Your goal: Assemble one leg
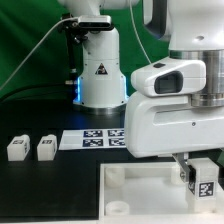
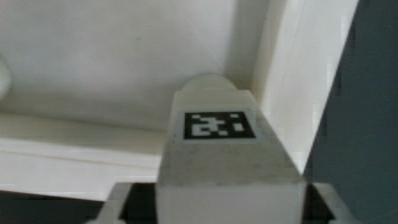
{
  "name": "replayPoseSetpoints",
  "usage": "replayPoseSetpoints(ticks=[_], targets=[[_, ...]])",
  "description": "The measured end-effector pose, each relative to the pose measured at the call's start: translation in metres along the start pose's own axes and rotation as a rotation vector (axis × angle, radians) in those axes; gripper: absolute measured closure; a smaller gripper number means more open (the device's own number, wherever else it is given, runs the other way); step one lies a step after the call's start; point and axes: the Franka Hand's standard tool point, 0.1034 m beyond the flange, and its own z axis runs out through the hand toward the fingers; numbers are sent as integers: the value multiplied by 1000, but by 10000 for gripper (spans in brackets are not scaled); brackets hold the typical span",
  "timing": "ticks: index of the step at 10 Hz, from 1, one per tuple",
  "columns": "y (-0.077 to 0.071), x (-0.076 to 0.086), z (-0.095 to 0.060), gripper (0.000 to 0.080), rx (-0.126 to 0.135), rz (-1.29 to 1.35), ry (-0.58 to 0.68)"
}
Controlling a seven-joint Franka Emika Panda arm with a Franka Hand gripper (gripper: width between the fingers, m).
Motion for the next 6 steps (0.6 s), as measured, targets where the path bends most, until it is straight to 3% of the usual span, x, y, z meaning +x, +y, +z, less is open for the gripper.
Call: replayPoseSetpoints(ticks=[2,4,6], targets=[[1,1,-1,509,-1,225,-4],[4,0,0,509,-6,731,-10],[8,-1,0,509,27,1062,-43]])
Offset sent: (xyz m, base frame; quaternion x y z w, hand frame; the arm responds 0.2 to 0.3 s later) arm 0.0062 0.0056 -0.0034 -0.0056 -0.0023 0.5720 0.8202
